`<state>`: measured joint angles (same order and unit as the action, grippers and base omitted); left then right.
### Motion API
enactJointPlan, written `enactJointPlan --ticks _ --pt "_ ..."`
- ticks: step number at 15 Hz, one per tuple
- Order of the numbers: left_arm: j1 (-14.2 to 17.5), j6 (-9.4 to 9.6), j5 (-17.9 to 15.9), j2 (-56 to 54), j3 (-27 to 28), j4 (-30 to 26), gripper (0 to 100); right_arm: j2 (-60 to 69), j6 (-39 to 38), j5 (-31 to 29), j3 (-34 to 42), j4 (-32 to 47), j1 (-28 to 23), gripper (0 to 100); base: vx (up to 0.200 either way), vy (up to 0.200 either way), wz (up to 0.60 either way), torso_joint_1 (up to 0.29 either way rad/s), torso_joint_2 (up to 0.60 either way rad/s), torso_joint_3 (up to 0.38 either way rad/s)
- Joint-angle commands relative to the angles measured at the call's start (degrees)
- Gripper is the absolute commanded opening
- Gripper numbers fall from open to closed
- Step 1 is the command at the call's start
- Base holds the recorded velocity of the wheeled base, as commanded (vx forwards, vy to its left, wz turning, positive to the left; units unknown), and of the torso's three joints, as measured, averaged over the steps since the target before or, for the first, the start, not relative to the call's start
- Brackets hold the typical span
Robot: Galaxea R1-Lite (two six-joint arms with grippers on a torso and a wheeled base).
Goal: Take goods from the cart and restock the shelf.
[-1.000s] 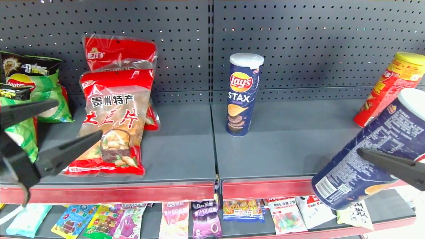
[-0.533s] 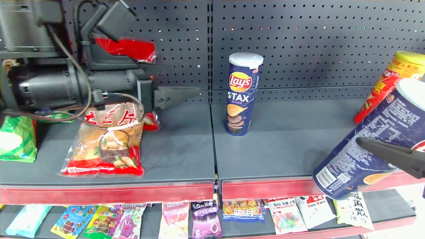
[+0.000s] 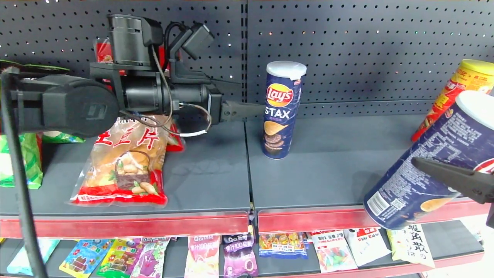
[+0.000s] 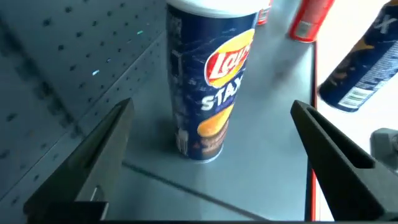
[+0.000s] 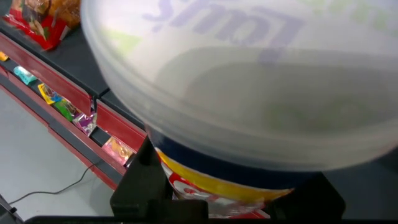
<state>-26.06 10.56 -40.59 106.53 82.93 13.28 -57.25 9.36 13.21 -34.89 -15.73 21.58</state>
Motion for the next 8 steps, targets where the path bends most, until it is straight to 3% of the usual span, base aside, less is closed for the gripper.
enactJointPlan --ticks 1,8 --pt "-0.04 -0.01 -0.89 3.33 2.50 0.00 100 -0.15 0.04 0.06 0.08 -0.01 -0.04 0 0.000 0.000 0.00 0.000 0.00 0.000" --pt "-0.66 -0.01 -2.91 8.87 8.65 0.00 100 -0.15 0.04 0.06 0.26 0.08 -0.40 0 0.000 0.000 0.00 0.000 0.00 0.000"
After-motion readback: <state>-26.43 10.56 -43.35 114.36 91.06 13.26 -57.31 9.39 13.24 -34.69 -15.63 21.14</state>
